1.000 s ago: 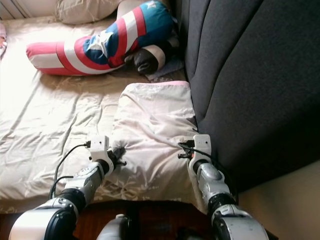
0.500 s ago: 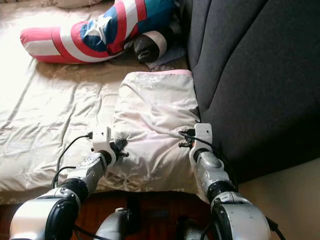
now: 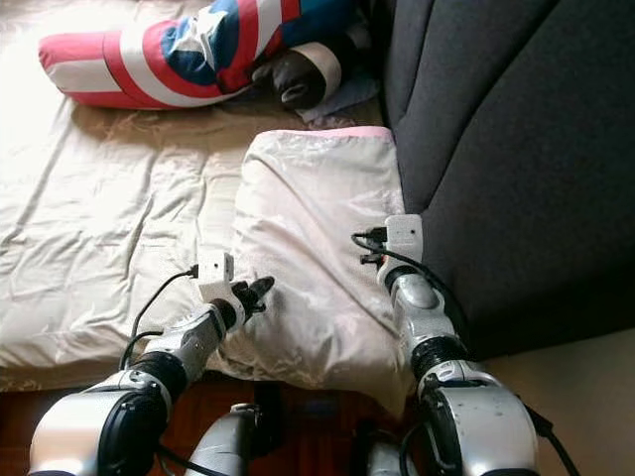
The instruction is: Clean up the room
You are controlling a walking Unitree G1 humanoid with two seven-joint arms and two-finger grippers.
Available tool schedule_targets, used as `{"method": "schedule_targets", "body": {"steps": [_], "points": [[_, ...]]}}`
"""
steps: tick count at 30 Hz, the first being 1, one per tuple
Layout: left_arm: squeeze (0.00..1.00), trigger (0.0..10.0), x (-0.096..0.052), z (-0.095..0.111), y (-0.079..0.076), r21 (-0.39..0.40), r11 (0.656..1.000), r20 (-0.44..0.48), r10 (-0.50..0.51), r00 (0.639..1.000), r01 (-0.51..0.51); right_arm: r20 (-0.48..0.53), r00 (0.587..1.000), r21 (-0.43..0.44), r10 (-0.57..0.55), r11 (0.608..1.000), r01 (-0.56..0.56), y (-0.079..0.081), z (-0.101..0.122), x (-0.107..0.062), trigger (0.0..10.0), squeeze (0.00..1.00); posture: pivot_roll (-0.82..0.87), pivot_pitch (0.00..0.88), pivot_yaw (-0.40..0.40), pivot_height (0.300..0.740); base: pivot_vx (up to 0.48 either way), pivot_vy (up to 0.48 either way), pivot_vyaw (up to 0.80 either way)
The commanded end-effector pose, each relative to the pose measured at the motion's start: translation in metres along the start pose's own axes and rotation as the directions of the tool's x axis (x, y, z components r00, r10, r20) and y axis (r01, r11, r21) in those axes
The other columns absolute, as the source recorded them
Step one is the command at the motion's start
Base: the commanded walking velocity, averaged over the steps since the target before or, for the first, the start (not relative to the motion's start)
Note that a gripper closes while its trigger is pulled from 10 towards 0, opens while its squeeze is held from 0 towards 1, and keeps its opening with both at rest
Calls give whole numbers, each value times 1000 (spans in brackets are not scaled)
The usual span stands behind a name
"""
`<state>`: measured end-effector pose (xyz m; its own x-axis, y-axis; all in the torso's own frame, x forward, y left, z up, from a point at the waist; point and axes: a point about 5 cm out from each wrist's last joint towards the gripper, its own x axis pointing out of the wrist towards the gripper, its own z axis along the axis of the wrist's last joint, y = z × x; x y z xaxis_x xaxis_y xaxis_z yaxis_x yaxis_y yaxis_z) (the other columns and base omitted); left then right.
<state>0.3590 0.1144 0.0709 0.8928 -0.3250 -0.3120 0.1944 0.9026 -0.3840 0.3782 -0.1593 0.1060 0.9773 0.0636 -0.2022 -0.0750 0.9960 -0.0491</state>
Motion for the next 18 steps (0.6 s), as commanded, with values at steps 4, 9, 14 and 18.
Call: {"method": "schedule_targets", "body": {"steps": [4,9,14,18], "points": [[0,10000,-3,-18,-5,-39,997,-38,-62,997,61,6,1000,-8,0,1000,0,0,-16,-7,10000,0,28,363,25,740,0,0,0],[0,10000,-5,-28,-6,-111,990,-72,-100,992,92,-14,999,2,41,999,-41,7,-35,-16,10000,0,21,354,26,740,0,0,0],[0,10000,-8,-43,-14,-122,976,-167,-200,965,181,-97,992,29,86,996,-83,13,-69,-31,10000,0,24,329,24,740,0,0,0],[0,10000,-9,-48,-9,-94,986,-200,-155,968,139,-157,984,34,88,996,-84,12,-85,-38,10000,0,21,314,23,740,0,0,0]]}}
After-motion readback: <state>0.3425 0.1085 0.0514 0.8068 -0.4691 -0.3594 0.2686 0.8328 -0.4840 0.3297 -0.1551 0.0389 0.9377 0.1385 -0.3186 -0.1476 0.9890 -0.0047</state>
